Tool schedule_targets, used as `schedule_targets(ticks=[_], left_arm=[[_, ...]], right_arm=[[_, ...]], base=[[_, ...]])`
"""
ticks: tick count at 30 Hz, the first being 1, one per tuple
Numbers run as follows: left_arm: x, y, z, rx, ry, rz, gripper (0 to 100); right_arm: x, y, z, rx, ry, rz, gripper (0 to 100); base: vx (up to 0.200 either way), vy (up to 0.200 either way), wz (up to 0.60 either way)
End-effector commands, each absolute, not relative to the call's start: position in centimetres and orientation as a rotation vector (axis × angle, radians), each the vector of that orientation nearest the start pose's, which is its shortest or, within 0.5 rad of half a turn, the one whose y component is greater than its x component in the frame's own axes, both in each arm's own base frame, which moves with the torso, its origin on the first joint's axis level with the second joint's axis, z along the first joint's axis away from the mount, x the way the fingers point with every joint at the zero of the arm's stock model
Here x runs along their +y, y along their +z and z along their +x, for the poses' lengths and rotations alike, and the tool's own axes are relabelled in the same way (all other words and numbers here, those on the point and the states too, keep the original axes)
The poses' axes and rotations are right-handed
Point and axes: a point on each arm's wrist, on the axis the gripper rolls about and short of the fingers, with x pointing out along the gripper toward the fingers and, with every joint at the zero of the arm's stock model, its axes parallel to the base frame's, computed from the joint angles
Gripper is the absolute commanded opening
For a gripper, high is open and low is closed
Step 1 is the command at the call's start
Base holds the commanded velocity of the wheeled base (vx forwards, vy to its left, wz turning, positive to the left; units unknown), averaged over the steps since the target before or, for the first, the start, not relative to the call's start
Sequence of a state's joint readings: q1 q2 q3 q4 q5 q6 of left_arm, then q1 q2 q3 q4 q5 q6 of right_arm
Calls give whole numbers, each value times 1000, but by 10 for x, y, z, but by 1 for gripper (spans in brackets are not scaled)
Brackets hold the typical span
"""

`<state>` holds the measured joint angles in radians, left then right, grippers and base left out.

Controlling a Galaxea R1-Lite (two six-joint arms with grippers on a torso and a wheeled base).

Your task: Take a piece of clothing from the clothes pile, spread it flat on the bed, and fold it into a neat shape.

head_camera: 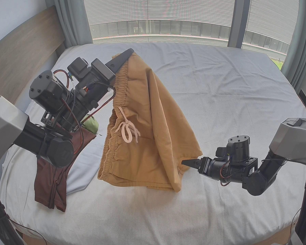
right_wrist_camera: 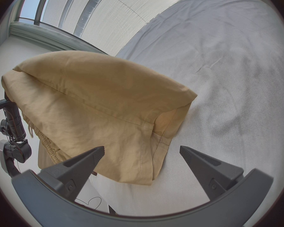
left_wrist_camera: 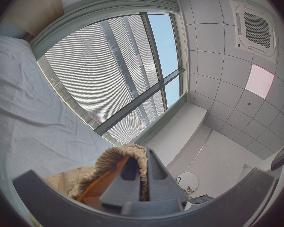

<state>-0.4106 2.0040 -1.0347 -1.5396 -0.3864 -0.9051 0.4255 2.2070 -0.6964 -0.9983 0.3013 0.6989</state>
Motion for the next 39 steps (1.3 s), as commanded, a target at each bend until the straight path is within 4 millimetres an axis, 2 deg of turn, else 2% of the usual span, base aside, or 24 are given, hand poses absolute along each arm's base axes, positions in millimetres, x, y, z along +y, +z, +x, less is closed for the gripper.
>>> schedule_targets(ticks=[1,11,18,21,34,39], left_arm=[[-156,228,337,-203,-985,-838,0],[-146,231,343,-244,-947,-817,0],[-149,230,342,-241,-952,-817,0],[-150,229,342,-238,-953,-815,0],[-157,231,338,-234,-975,-818,0],[-157,230,338,-231,-971,-818,0]], right_arm=[[156,7,326,772,487,619,100],[169,-16,337,804,489,622,100],[181,-16,339,819,500,676,100],[188,-23,340,834,503,687,100],[206,-22,337,852,538,680,100],[212,-16,337,839,554,680,100]], base=[[0,0,0],[0,0,0],[0,0,0],[0,0,0],[0,0,0],[0,0,0]])
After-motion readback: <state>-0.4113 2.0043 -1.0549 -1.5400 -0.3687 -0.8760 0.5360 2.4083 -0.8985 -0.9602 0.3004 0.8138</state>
